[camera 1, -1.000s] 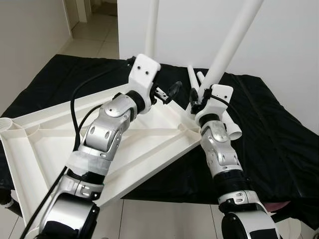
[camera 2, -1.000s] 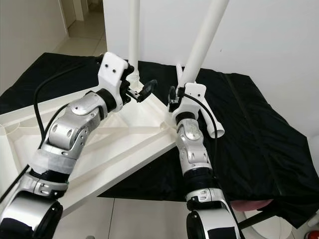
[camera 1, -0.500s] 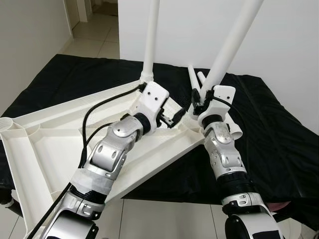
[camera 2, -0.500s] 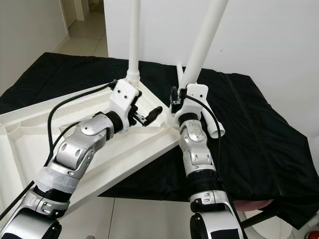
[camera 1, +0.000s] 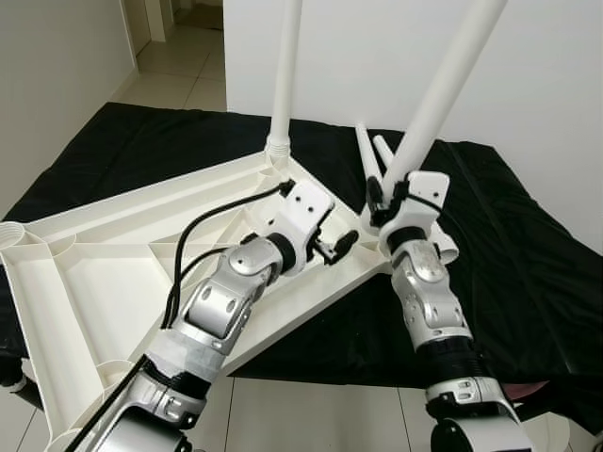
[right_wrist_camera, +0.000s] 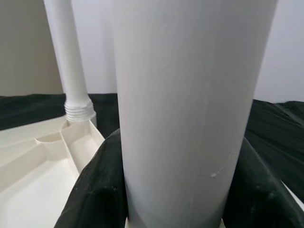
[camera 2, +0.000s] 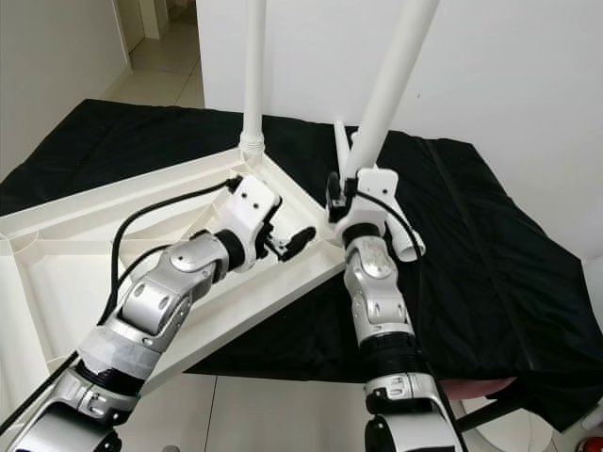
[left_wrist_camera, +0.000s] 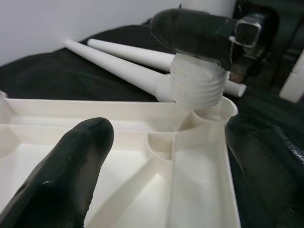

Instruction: Building children table

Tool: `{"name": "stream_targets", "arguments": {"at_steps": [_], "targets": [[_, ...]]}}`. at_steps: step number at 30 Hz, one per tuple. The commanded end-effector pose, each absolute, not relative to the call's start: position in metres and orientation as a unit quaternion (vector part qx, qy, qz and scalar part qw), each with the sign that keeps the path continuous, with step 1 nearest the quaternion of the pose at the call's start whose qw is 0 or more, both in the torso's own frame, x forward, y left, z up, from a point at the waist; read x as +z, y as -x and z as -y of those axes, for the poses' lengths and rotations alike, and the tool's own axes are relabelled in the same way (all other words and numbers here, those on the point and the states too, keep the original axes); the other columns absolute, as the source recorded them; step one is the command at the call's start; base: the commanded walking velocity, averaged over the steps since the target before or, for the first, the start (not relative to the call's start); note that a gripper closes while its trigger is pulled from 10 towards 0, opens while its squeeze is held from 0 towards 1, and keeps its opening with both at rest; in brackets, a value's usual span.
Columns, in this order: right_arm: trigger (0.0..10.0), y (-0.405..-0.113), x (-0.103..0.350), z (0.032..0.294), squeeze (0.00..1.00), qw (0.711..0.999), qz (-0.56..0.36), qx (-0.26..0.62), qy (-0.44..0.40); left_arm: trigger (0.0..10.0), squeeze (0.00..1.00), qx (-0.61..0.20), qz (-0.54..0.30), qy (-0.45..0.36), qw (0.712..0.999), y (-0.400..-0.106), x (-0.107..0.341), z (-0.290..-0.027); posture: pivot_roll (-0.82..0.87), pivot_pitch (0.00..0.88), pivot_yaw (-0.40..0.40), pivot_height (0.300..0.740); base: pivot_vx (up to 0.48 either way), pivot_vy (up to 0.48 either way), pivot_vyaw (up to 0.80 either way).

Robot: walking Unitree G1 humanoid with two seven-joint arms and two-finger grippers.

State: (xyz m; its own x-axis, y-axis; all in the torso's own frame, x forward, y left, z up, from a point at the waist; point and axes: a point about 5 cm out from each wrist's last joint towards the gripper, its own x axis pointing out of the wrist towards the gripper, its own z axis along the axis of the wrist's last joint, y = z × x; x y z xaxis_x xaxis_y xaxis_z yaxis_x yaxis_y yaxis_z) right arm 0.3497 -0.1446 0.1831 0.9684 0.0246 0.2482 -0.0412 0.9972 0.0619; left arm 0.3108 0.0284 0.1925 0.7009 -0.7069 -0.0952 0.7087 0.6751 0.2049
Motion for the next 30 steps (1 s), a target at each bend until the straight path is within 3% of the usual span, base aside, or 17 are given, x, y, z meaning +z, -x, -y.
{"name": "stream_targets", "arguments": {"at_steps": [1,11,16,30], "targets": [[10.0,-0.349,0.187,0.153,0.0,0.991,0.133,0.004,-0.033,10.0,0.0,-0.424,-0.017,-0.118,0.898,-0.303,0.188,-0.023,0.03,0.0,-0.089,0.74,0.0,0.0,0.0],[10.0,-0.349,0.19,0.161,0.0,0.99,0.137,-0.011,-0.031,10.0,0.0,-0.506,-0.063,-0.202,0.836,-0.284,0.159,-0.01,0.02,0.0,-0.085,0.74,0.0,0.0,0.0],[10.0,-0.349,0.191,0.16,0.0,0.99,0.138,-0.01,-0.032,10.0,0.0,-0.496,-0.084,-0.215,0.837,-0.288,0.152,-0.006,0.02,0.0,-0.083,0.74,0.0,0.0,0.0],[10.0,-0.347,0.191,0.158,0.0,0.99,0.136,-0.009,-0.034,10.0,0.0,-0.407,-0.127,-0.196,0.883,-0.322,0.148,-0.001,0.0,0.0,-0.073,0.74,0.0,0.0,0.0]]}}
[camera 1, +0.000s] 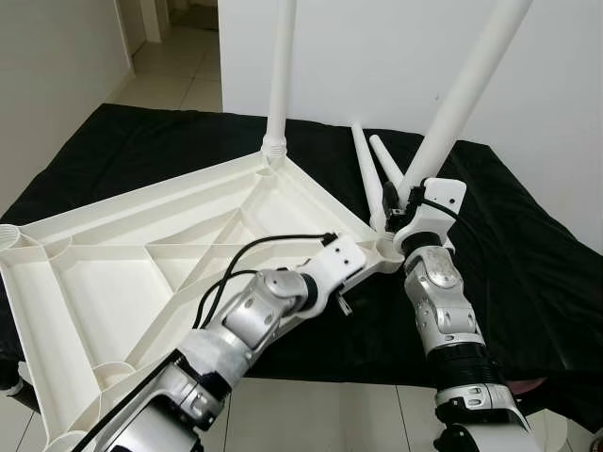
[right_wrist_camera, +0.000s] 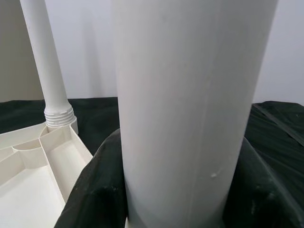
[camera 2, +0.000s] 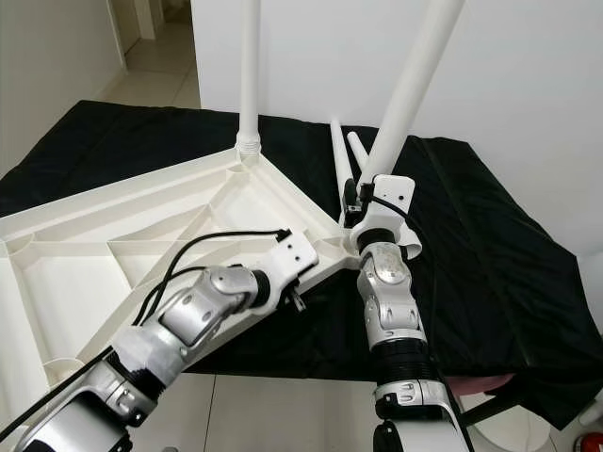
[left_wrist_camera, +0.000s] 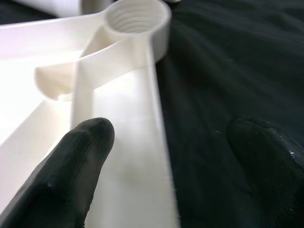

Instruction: Building children table

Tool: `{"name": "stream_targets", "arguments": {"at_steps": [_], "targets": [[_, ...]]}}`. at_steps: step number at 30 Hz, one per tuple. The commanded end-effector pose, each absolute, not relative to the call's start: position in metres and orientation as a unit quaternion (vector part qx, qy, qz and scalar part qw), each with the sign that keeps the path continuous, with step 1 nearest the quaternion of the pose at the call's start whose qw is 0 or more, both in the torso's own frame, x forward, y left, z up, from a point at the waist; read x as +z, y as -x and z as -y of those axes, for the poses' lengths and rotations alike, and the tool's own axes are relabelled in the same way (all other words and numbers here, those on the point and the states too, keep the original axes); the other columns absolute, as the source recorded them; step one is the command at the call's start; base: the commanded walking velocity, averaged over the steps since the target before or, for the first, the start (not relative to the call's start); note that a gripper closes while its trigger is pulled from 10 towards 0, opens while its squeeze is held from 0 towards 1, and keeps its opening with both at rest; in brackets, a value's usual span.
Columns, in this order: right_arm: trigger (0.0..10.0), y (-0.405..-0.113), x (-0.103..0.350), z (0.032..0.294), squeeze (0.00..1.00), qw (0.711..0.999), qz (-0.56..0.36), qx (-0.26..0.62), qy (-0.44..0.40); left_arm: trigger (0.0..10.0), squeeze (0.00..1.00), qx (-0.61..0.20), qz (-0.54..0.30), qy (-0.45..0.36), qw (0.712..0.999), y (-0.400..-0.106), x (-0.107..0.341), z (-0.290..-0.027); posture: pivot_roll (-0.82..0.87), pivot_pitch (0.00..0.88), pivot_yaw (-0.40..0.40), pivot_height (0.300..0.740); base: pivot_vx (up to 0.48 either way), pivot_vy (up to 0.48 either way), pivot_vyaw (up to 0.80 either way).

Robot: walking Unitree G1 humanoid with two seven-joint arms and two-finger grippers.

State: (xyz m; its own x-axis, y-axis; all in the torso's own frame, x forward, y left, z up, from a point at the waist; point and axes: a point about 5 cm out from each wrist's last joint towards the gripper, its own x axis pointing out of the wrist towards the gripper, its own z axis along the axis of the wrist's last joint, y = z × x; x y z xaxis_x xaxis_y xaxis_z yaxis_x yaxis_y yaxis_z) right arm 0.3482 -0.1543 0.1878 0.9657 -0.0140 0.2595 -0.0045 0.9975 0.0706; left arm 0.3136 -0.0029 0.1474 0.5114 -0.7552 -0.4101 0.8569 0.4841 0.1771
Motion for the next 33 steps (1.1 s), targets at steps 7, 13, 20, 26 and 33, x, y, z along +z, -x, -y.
{"name": "stream_targets", "arguments": {"at_steps": [7,13,20,26,33], "targets": [[10.0,-0.348,0.191,0.158,0.0,0.99,0.136,-0.012,-0.034,6.4,0.0,-0.401,-0.138,-0.191,0.885,-0.326,0.145,0.001,0.0,0.0,-0.067,0.74,0.0,0.0,0.0],[10.0,-0.348,0.192,0.158,0.0,0.99,0.136,-0.014,-0.035,9.7,0.0,-0.411,-0.143,-0.203,0.878,-0.326,0.142,0.006,0.0,0.0,-0.062,0.74,0.0,0.0,0.0],[10.0,-0.347,0.191,0.158,0.0,0.99,0.135,-0.017,-0.034,10.0,0.0,-0.407,-0.16,-0.223,0.871,-0.328,0.134,0.008,0.0,0.0,-0.058,0.74,0.0,0.0,0.0],[10.0,-0.347,0.19,0.158,0.0,0.99,0.133,-0.018,-0.035,4.9,0.0,-0.406,-0.16,-0.231,0.87,-0.33,0.132,0.009,0.0,0.0,-0.056,0.74,0.0,0.0,0.0],[10.0,-0.347,0.19,0.156,0.0,0.99,0.134,-0.016,-0.036,0.0,0.0,-0.408,-0.159,-0.246,0.865,-0.33,0.13,0.006,0.01,0.0,-0.048,0.74,0.0,0.0,0.0]]}}
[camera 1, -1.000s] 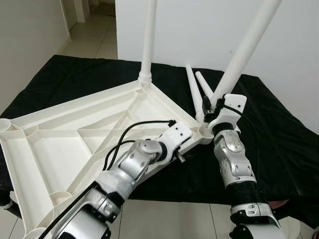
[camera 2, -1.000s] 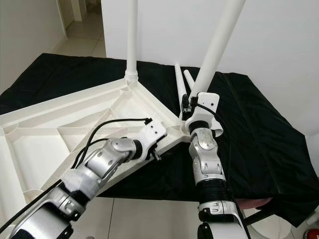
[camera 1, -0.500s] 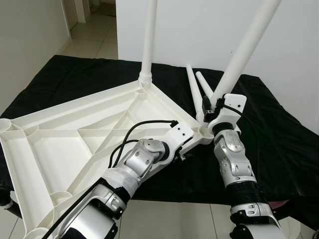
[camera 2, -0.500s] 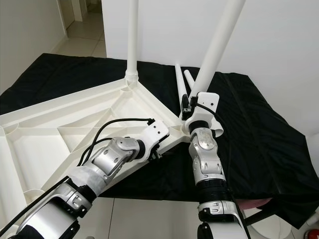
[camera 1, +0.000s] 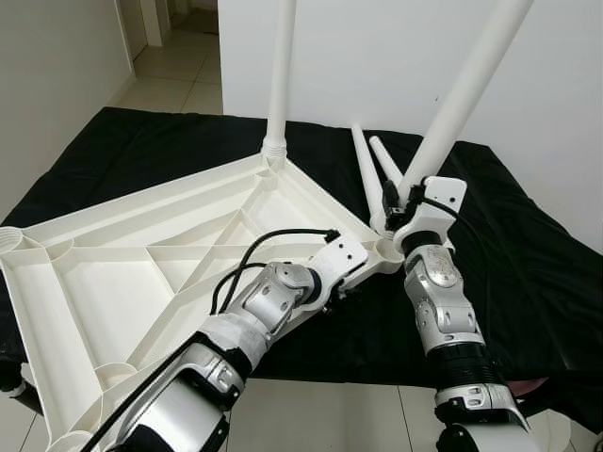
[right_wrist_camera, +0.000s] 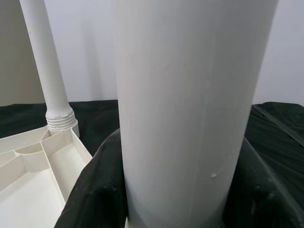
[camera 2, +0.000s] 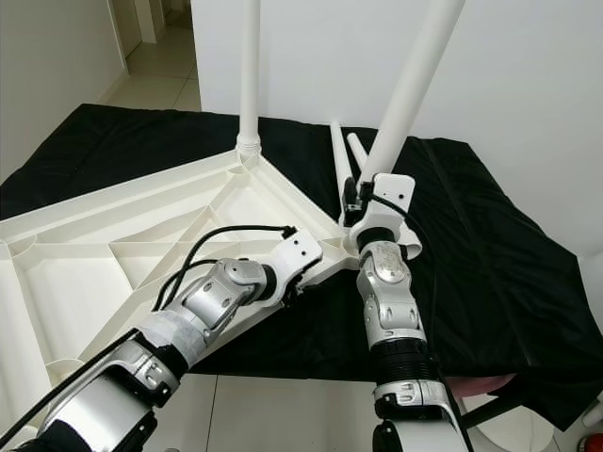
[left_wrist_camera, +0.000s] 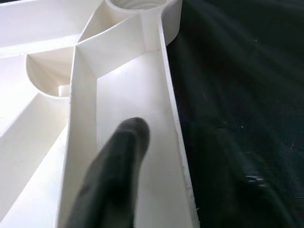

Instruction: Building children table

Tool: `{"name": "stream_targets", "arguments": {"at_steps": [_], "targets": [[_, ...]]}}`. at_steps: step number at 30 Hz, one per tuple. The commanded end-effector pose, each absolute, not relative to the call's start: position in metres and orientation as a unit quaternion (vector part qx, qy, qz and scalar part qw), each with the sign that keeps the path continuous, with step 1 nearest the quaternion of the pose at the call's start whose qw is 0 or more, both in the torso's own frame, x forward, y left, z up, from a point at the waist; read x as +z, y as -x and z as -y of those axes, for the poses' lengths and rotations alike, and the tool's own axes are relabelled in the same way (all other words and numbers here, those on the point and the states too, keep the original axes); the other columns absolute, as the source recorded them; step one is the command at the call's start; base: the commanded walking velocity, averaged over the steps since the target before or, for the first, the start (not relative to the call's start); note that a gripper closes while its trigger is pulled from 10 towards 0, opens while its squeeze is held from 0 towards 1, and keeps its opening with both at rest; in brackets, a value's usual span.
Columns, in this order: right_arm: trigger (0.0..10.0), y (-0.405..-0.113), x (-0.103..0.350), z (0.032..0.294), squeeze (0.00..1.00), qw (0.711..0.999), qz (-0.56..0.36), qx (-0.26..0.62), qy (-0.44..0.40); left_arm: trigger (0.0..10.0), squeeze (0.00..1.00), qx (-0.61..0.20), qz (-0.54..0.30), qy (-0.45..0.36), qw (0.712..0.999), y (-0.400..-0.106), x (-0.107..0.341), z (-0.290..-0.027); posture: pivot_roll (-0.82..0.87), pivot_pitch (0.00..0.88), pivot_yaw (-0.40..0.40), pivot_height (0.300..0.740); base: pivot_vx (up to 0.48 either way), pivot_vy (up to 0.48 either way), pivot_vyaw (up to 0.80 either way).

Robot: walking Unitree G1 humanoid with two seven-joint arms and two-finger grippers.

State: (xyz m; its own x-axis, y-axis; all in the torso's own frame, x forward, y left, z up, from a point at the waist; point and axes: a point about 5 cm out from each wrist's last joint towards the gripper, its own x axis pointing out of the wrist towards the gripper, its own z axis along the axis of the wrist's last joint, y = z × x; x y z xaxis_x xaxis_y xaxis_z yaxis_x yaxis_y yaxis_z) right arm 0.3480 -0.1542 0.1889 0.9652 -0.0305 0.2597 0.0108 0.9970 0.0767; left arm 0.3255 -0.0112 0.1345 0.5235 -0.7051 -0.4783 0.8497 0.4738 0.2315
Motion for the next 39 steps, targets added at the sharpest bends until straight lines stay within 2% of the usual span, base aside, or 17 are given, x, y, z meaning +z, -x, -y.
{"name": "stream_targets", "arguments": {"at_steps": [1,2,3,4,8,16,21,27,28,29,30,32,33,39], "targets": [[10.0,-0.348,0.19,0.156,0.0,0.99,0.134,-0.016,-0.036,0.0,0.0,-0.407,-0.158,-0.252,0.864,-0.331,0.129,0.005,0.01,0.0,-0.048,0.74,0.0,0.0,0.0],[10.0,-0.348,0.19,0.156,0.0,0.99,0.134,-0.016,-0.036,0.0,0.0,-0.407,-0.158,-0.252,0.864,-0.331,0.129,0.005,0.01,0.0,-0.048,0.74,0.0,0.0,0.0],[10.0,-0.348,0.189,0.155,0.0,0.99,0.134,-0.015,-0.037,0.5,0.0,-0.408,-0.155,-0.258,0.862,-0.331,0.13,0.003,0.01,0.0,-0.045,0.74,0.0,0.0,0.0],[10.0,-0.348,0.189,0.154,0.0,0.99,0.134,-0.015,-0.039,0.0,0.0,-0.415,-0.147,-0.262,0.859,-0.332,0.132,-0.001,0.01,0.0,-0.043,0.74,0.0,0.0,0.0],[10.0,-0.348,0.188,0.153,0.0,0.99,0.134,-0.014,-0.039,0.0,0.0,-0.418,-0.144,-0.267,0.856,-0.332,0.133,-0.004,0.01,0.0,-0.042,0.74,0.0,0.0,0.0],[10.0,-0.347,0.186,0.153,0.0,0.99,0.131,-0.014,-0.039,0.0,0.0,-0.456,-0.132,-0.306,0.825,-0.32,0.129,-0.027,0.01,0.0,-0.043,0.74,0.0,0.0,0.0],[10.0,-0.347,0.185,0.152,0.0,0.991,0.128,-0.01,-0.038,0.0,0.0,-0.494,-0.131,-0.303,0.805,-0.309,0.129,-0.035,0.02,0.0,-0.053,0.74,0.0,0.0,0.0],[10.0,-0.348,0.185,0.15,0.0,0.991,0.127,-0.005,-0.037,0.0,0.0,-0.509,-0.129,-0.307,0.794,-0.302,0.131,-0.043,0.02,0.0,-0.059,0.74,0.0,0.0,0.0],[10.0,-0.349,0.184,0.15,0.0,0.992,0.125,-0.001,-0.035,1.5,0.0,-0.519,-0.126,-0.307,0.788,-0.294,0.133,-0.05,0.03,0.0,-0.064,0.74,0.0,0.0,0.0],[10.0,-0.349,0.184,0.15,0.0,0.992,0.125,-0.001,-0.035,1.5,0.0,-0.519,-0.126,-0.307,0.788,-0.294,0.133,-0.05,0.03,0.0,-0.064,0.74,0.0,0.0,0.0],[10.0,-0.349,0.184,0.15,0.0,0.992,0.122,-0.001,-0.033,3.8,0.0,-0.525,-0.119,-0.307,0.785,-0.29,0.134,-0.052,0.03,0.0,-0.066,0.74,0.0,0.0,0.0],[10.0,-0.349,0.183,0.151,0.0,0.993,0.118,0.001,-0.03,3.6,0.0,-0.539,-0.106,-0.307,0.777,-0.284,0.135,-0.053,0.03,0.0,-0.069,0.74,0.0,0.0,0.0],[10.0,-0.349,0.181,0.15,0.0,0.993,0.112,0.007,-0.025,10.0,0.0,-0.539,-0.101,-0.307,0.778,-0.284,0.136,-0.054,0.03,0.0,-0.079,0.74,0.0,0.0,0.0],[10.0,-0.35,0.176,0.146,0.0,0.995,0.093,0.019,-0.009,10.0,0.0,-0.519,-0.095,-0.303,0.793,-0.289,0.138,-0.054,0.03,0.0,-0.085,0.74,0.0,0.0,0.0]]}}
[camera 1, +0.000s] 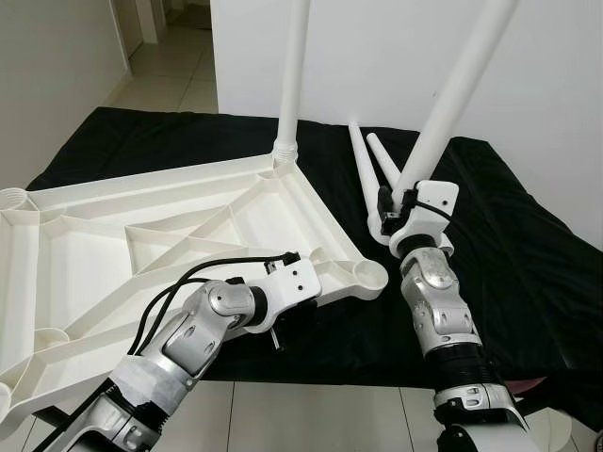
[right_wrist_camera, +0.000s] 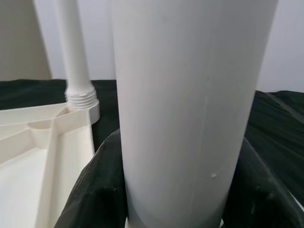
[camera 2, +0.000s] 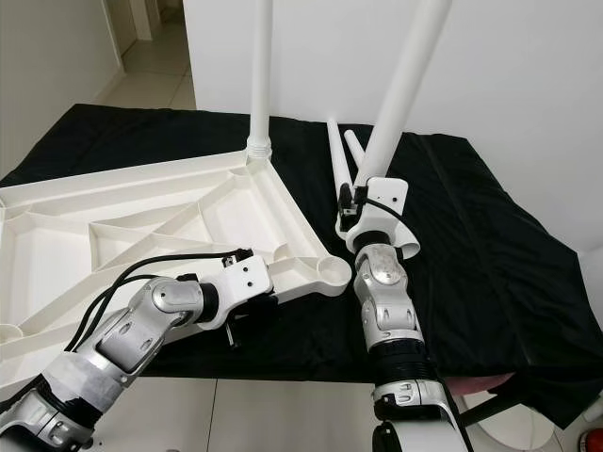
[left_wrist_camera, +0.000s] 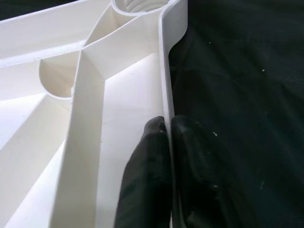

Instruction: Building children table

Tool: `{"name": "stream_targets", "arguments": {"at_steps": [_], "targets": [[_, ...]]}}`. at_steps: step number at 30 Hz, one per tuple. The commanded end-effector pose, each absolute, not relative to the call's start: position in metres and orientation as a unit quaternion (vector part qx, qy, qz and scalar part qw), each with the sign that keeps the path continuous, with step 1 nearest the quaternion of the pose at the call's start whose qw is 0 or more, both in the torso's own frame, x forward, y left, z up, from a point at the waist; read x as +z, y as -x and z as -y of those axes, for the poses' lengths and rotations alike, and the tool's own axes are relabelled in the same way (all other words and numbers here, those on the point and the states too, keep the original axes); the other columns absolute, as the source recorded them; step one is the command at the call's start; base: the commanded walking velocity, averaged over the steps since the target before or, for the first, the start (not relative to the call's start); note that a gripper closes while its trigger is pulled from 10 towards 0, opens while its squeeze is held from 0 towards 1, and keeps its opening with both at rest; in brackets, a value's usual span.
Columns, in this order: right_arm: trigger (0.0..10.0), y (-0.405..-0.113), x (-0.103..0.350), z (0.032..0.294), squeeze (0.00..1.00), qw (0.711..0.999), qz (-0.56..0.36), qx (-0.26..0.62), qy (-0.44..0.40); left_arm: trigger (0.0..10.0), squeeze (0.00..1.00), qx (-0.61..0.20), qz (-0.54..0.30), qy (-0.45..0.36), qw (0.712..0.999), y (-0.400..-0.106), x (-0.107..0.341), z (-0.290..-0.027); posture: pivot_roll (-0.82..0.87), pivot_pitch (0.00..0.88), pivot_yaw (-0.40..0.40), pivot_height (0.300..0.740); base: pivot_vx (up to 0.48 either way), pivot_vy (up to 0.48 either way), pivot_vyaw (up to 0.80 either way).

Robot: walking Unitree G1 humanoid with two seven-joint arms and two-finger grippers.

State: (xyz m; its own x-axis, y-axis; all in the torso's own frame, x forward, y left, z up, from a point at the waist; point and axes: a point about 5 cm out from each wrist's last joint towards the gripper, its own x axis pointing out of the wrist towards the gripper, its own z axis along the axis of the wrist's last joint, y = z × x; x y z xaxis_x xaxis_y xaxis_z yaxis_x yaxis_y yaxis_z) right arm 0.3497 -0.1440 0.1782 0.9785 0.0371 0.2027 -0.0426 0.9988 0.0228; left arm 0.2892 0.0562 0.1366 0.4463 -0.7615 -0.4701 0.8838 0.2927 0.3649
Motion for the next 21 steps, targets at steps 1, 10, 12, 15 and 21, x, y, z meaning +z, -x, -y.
{"name": "stream_targets", "arguments": {"at_steps": [1,10,12,15,21], "targets": [[10.0,-0.35,0.175,0.146,0.0,0.995,0.092,0.022,-0.007,10.0,0.58,-0.513,-0.092,-0.288,0.804,-0.292,0.142,-0.053,0.03,0.0,-0.091,0.74,0.0,0.0,0.0],[10.0,-0.345,0.169,0.148,0.0,0.995,0.088,0.052,0.011,10.0,0.0,-0.496,-0.068,-0.226,0.836,-0.295,0.164,-0.052,0.02,0.0,-0.107,0.74,0.0,0.0,0.0],[10.0,-0.343,0.168,0.149,0.0,0.994,0.092,0.06,0.008,10.0,0.0,-0.49,-0.058,-0.207,0.845,-0.295,0.167,-0.052,0.02,0.0,-0.11,0.74,0.0,0.0,0.0],[10.0,-0.338,0.165,0.15,0.0,0.992,0.096,0.081,0.003,10.0,0.0,-0.475,-0.039,-0.164,0.864,-0.296,0.173,-0.054,0.02,0.0,-0.112,0.74,0.0,0.0,0.0],[10.0,-0.329,0.158,0.154,0.0,0.991,0.098,0.093,-0.007,10.0,0.0,-0.419,0.002,-0.128,0.899,-0.302,0.181,-0.064,0.02,0.0,-0.113,0.74,0.0,0.0,0.0]]}}
